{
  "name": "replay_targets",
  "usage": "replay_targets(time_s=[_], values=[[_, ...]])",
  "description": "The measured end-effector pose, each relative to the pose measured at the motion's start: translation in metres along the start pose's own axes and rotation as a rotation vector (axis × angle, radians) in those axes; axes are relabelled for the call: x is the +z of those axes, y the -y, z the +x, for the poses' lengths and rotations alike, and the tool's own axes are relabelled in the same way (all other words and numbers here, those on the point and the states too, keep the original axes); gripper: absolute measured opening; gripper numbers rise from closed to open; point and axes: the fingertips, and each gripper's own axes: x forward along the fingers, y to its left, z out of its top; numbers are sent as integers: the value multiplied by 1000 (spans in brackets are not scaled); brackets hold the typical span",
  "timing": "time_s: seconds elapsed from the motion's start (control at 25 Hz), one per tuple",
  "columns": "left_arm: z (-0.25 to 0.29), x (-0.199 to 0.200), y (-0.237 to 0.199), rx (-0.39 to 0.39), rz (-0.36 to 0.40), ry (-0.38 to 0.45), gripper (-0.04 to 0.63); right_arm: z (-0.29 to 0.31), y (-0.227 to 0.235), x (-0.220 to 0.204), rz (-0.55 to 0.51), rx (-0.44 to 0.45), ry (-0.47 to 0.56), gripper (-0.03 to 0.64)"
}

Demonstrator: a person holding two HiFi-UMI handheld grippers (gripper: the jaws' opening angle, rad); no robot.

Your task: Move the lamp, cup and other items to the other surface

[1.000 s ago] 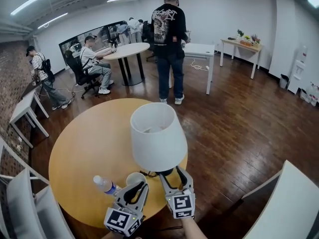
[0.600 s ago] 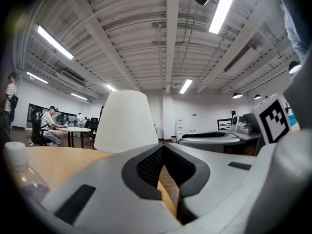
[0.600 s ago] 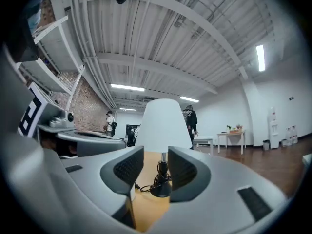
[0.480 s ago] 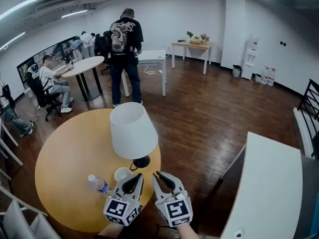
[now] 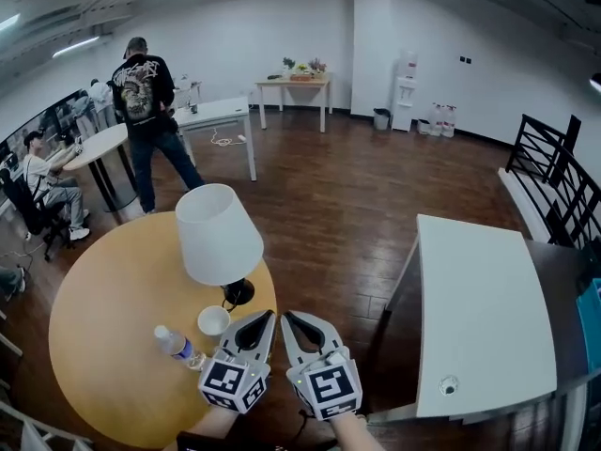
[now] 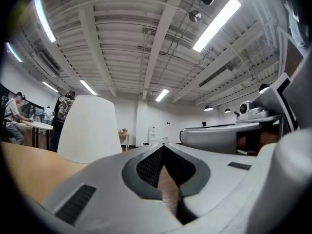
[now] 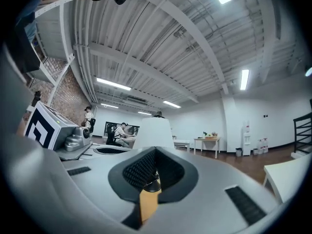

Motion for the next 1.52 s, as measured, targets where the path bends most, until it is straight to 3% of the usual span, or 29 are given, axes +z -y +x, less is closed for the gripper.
replay_targets(time_s=[0.72, 1.32, 1.52], values=[[-23, 0, 8, -41, -28, -1, 9, -22, -13, 1, 4, -70, 64, 0], [-29, 6, 4, -19, -25, 7, 9, -20, -24, 5, 20, -28, 16, 0], [-32, 6, -1, -4, -21, 4, 9, -14, -25, 2, 4, -21, 52, 0]])
